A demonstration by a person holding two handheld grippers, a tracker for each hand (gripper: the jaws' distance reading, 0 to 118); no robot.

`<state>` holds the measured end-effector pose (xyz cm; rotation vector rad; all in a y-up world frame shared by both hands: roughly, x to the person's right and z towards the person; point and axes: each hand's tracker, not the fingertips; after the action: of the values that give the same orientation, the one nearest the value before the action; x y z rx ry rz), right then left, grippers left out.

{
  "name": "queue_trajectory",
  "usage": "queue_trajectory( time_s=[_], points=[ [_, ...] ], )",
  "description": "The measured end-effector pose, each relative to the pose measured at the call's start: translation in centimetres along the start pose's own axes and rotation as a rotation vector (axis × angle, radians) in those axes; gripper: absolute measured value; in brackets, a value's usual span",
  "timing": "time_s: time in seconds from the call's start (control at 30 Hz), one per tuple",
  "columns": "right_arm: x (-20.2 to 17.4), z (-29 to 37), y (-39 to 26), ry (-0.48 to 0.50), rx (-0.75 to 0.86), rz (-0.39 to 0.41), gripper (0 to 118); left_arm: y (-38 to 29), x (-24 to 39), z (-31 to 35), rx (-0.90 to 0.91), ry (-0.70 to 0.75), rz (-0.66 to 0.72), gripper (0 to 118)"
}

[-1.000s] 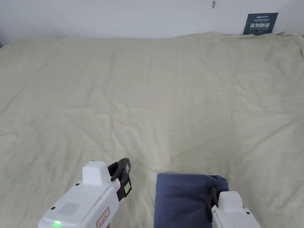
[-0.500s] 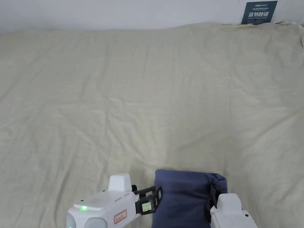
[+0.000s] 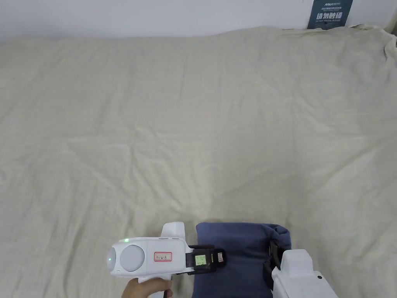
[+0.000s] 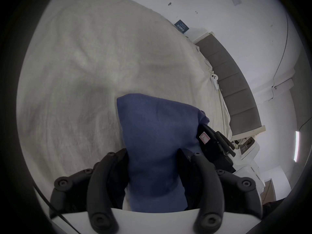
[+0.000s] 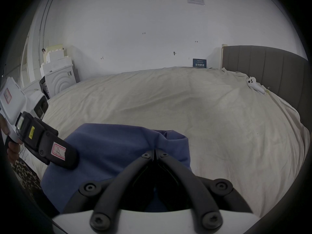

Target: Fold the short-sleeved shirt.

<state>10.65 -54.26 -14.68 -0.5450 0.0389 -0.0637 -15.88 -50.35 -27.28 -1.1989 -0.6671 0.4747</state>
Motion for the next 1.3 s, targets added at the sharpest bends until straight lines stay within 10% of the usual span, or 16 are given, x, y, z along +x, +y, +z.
queue_trajectory(
  time_s=[0.37,0.77,1.3],
  points=[
    [-0.1,1.7,2.8,0.032,-0.045,0.038,0,-0.1,0.5,0.3,-0.004,0.025,-0.014,23],
    [0.1,8.4,11.6,0.018,0.247,0.087,0,5.3,0.0,8.8,0.045,0.093,-0.172,22],
    [-4.3,9.3,16.9,0.027,0.36,0.129,0,9.8,-12.8,28.6,0.172,0.548,-0.09,21]
  ],
)
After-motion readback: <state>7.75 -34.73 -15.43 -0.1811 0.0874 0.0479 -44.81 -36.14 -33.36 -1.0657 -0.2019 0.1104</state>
